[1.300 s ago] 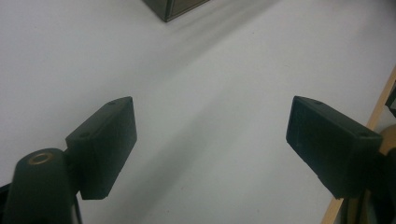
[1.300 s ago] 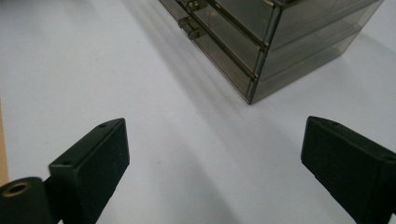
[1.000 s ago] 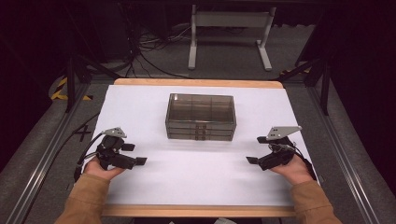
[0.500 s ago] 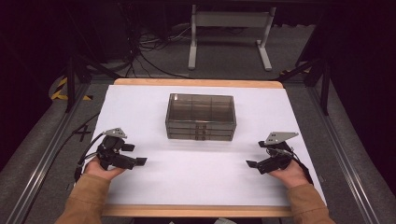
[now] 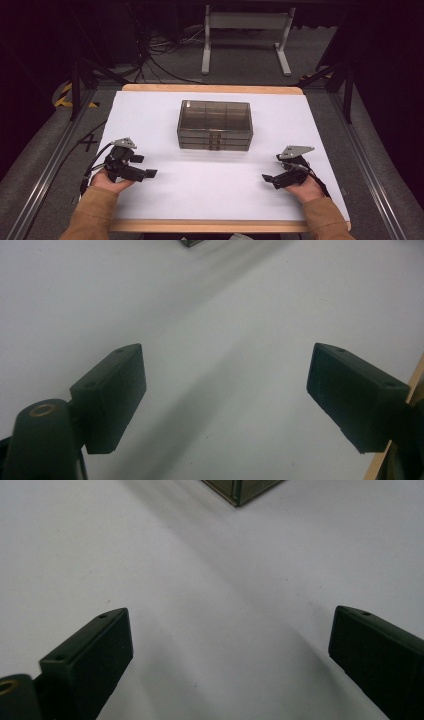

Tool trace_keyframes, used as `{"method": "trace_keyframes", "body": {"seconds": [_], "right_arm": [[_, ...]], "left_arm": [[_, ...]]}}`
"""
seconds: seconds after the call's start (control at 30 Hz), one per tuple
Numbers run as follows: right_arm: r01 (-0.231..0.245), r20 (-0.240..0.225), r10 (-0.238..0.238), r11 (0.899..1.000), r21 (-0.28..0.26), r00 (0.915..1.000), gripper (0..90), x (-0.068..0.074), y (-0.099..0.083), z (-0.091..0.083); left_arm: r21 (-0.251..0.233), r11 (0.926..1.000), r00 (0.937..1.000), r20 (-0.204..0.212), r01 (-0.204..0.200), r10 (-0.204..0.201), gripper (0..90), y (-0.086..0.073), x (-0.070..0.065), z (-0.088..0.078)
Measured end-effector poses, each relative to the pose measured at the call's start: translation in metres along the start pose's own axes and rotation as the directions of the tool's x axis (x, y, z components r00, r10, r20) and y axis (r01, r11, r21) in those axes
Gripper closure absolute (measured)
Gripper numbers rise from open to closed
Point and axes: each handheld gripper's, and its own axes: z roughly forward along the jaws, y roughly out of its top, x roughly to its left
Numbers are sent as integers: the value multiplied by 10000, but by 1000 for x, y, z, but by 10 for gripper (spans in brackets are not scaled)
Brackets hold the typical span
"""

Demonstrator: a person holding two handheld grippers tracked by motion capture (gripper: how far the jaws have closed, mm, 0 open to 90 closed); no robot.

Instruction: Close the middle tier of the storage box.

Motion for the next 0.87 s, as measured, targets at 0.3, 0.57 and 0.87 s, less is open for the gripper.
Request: {"method": "trace_keyframes", "body": {"seconds": [0.3, 0.57, 0.87], "right_arm": [[-167, 224, 162, 9996, 214, 9996, 10, 1, -2, 6], [-173, 533, 171, 9998, 40, 9984, 0, 4, -6, 8], [-177, 520, 175, 9998, 32, 9985, 0, 4, -6, 8]], "left_arm": [[23, 10000, 10000, -14, 72, -72, 164, -1, 1, 1], [13, 10000, 10000, -32, 61, -61, 161, -1, 1, 1], [-7, 10000, 10000, -37, 62, -62, 160, -1, 1, 1]]}}
